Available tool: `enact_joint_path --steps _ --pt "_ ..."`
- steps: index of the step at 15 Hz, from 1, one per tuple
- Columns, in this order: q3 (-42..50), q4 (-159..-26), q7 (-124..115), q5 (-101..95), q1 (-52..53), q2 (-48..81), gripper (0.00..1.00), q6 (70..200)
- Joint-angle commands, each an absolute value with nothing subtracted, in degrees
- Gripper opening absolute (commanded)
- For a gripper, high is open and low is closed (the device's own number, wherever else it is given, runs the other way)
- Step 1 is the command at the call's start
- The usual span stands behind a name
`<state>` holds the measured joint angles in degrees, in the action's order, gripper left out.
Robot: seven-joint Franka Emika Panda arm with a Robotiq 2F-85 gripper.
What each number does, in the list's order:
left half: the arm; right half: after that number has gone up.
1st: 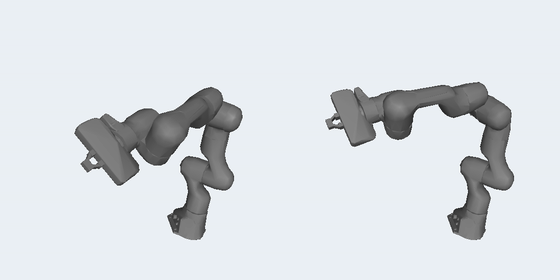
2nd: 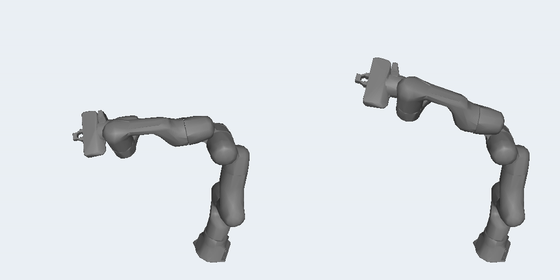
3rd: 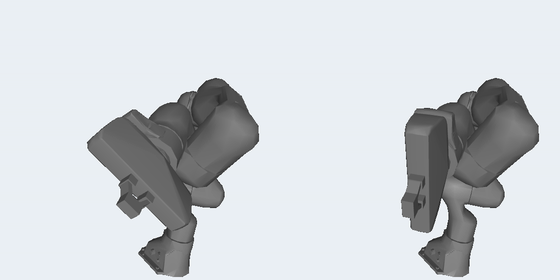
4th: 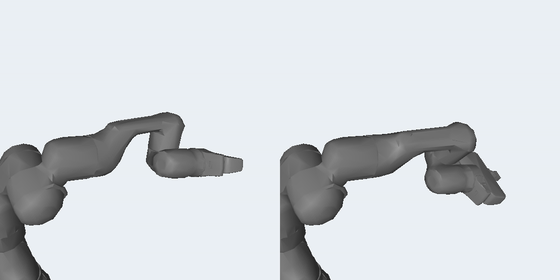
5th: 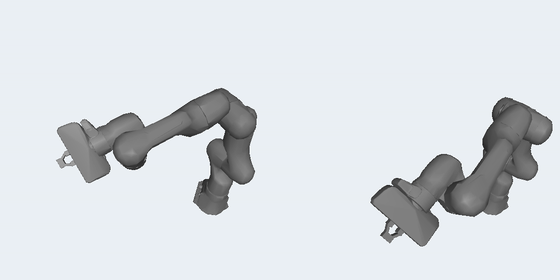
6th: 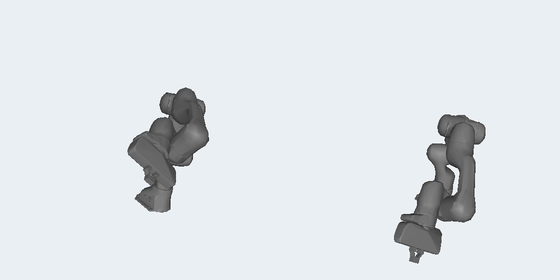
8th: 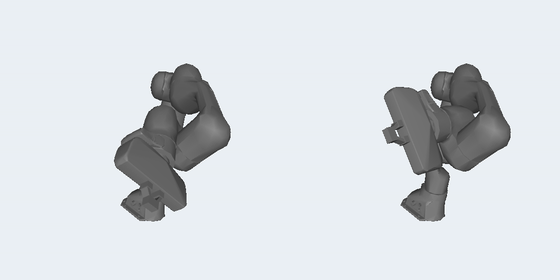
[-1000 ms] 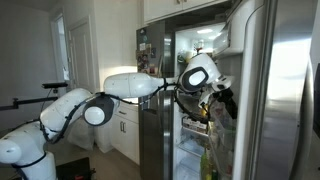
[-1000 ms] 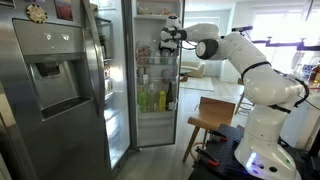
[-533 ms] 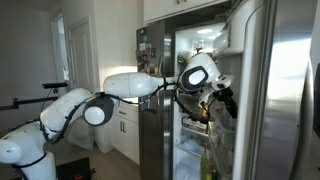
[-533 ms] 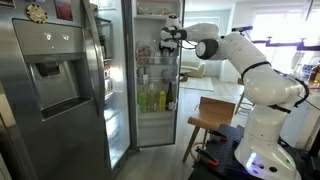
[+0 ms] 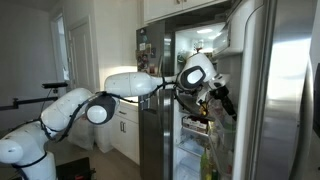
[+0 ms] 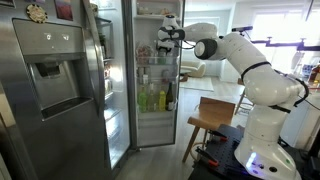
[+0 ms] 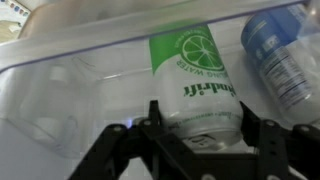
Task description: Move the soda can from the second compartment on the refrigerator door to the one just below it
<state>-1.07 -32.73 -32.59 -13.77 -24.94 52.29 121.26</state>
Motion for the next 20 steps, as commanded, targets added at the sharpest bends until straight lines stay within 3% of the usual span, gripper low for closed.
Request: enact_joint_path --steps 1,20 --pt "-0.9 -32.7 -32.3 -14.7 -22.9 51.1 0.48 122.0" --pt "1.3 -36.4 -34.9 -25.2 -19.8 45.6 0.48 130.1"
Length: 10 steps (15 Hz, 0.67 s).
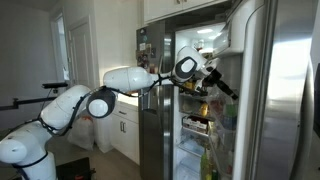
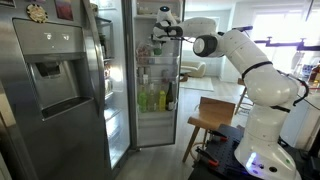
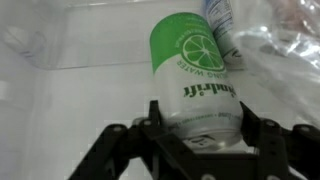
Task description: Move the soda can from the second compartment on the refrigerator door to the one just below it
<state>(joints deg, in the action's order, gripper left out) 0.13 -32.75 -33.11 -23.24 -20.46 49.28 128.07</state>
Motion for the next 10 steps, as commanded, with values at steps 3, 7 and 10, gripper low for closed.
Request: enact_joint_path --steps 3,7,10 --pt "0.5 -37.4 -34.0 -25.7 -20.2 44.3 0.48 131.9" --pt "-0.7 -39.7 -32.1 -24.8 -21.1 42.4 0.48 134.2" --pt "-1.3 -43.4 -31.3 -24.6 -21.5 40.0 0.48 136.0"
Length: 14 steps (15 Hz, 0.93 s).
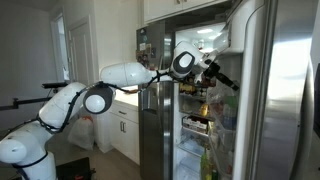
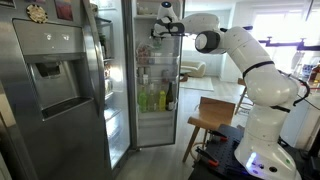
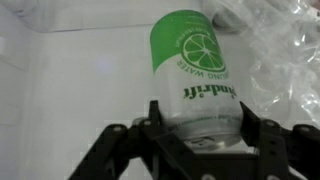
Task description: Move the soda can from the second compartment on the refrigerator door to the one just below it
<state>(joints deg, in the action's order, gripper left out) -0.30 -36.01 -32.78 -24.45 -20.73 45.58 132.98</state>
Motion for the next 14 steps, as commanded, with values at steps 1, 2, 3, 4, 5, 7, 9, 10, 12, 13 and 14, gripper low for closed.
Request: enact_joint_path --steps 1,2,3,4,5,7,9,10,12,13,14 --pt "-1.7 -45.2 -30.7 -24.4 -21.7 38.9 0.48 136.8" --pt "-2.1 -47.4 -30.2 -24.3 -22.0 37.7 0.48 137.9" --pt "-3.0 -49.8 -28.8 -23.8 -22.7 36.2 0.48 139.0" --pt "-3.6 -52.7 -28.0 -23.4 -23.3 34.6 0.48 140.2" --pt "-4.7 -55.0 -26.5 -22.8 -24.1 33.2 0.48 141.0" --pt "-7.0 -59.5 -23.6 -21.2 -25.9 30.6 0.48 142.1" --pt "-9.3 -64.3 -21.0 -19.7 -27.8 27.6 0.48 143.1" --pt "-10.3 -66.7 -19.9 -18.8 -28.8 26.1 0.48 143.9" --pt "-12.2 -71.6 -17.8 -17.3 -30.6 23.0 0.48 145.1" --pt "-13.0 -74.1 -16.9 -16.6 -31.6 21.4 0.48 146.1" --pt "-13.7 -76.6 -15.9 -16.0 -32.5 19.7 0.48 147.0"
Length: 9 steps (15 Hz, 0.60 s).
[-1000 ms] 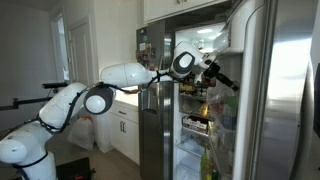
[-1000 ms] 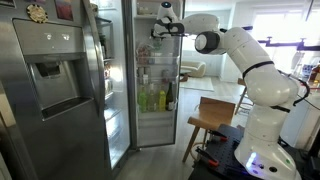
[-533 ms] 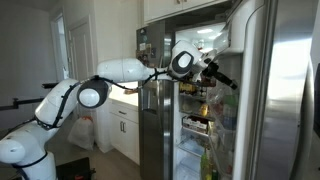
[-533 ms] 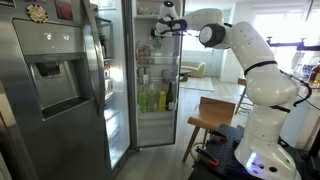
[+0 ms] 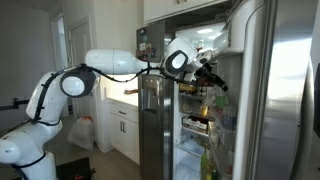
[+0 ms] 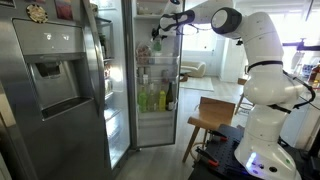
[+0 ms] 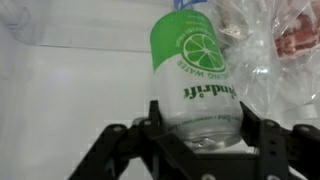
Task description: Move the soda can from the second compartment on the refrigerator door to the one just below it
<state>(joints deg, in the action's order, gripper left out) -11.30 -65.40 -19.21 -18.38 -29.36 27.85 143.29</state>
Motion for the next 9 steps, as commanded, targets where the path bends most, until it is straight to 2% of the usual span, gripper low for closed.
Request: enact_joint_path --steps 1,6,7,9 --pt "-14.4 -79.3 -15.3 -15.4 -33.3 18.0 0.48 148.1" --pt "-17.2 -92.8 -10.9 -10.0 -37.5 8.8 0.48 152.4" --pt "-8.3 -95.5 -7.2 -3.7 -30.2 6.2 0.48 153.4" --pt "-4.4 -101.3 -3.9 0.8 -26.9 1.9 0.48 154.6"
